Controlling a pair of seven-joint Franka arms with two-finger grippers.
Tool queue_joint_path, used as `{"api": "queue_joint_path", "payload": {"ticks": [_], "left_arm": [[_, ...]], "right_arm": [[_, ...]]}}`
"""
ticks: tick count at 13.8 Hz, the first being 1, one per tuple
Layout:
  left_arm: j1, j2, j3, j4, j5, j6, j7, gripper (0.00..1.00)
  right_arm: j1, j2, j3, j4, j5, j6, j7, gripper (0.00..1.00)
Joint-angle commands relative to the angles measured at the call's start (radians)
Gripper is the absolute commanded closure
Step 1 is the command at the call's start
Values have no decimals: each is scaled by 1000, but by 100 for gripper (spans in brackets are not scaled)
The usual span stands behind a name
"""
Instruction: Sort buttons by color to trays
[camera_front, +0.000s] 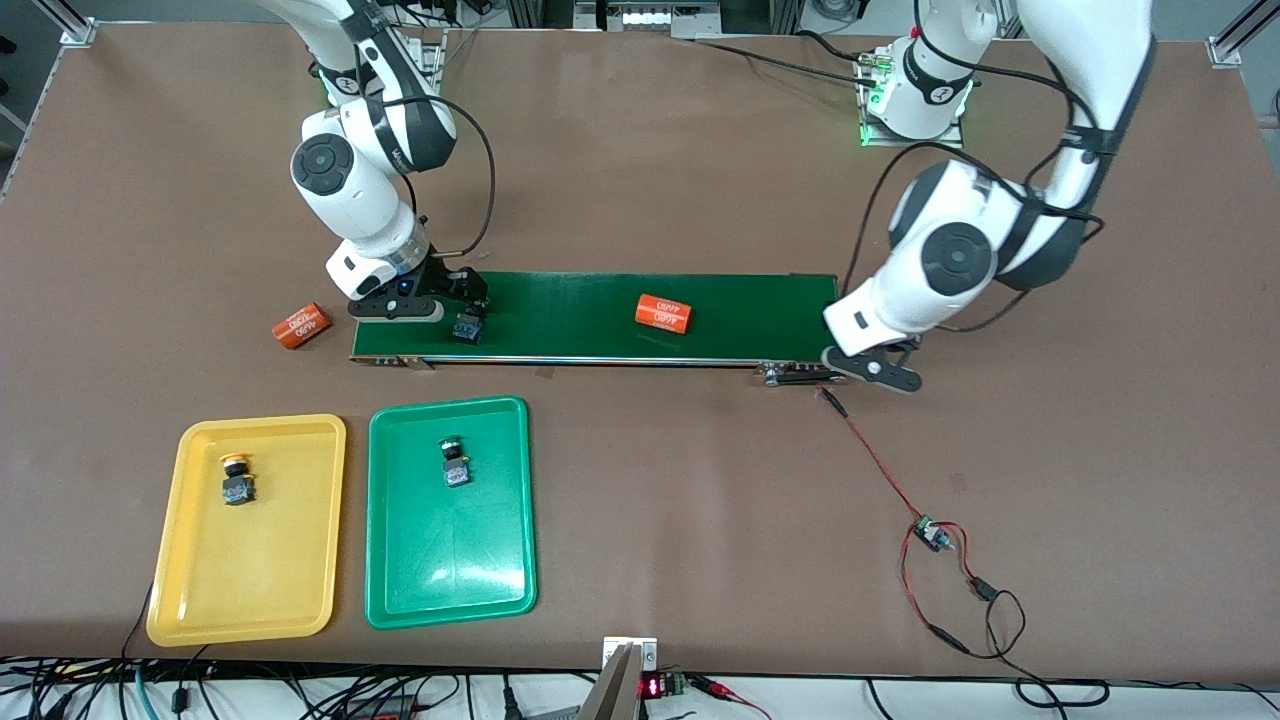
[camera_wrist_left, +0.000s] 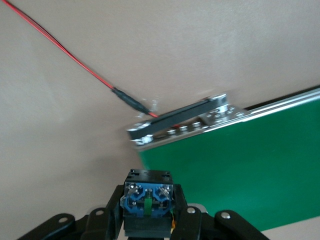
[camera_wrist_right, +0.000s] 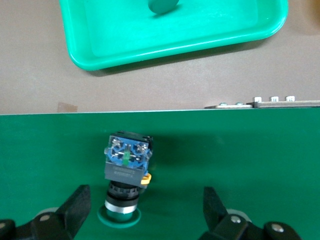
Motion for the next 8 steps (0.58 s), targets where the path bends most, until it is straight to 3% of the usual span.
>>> {"api": "queue_joint_path", "payload": {"ticks": [1,6,7,8], "left_arm": [[-39,-9,17,-9,-25,29,-91,100],[-53,-8,19,-9,-27,40,-194,100],[-53,4,19,-12,-27,66,-197,100],[-53,14,19,-13,-27,75,-197,100]], "right_arm": [[6,36,-7,29,-1,22,18,0],[6,77,-41,46,-61,65,10,1],[5,92,-44,49,-73,82,6,4],[6,96,-51,49,-81,91,6,15]]}}
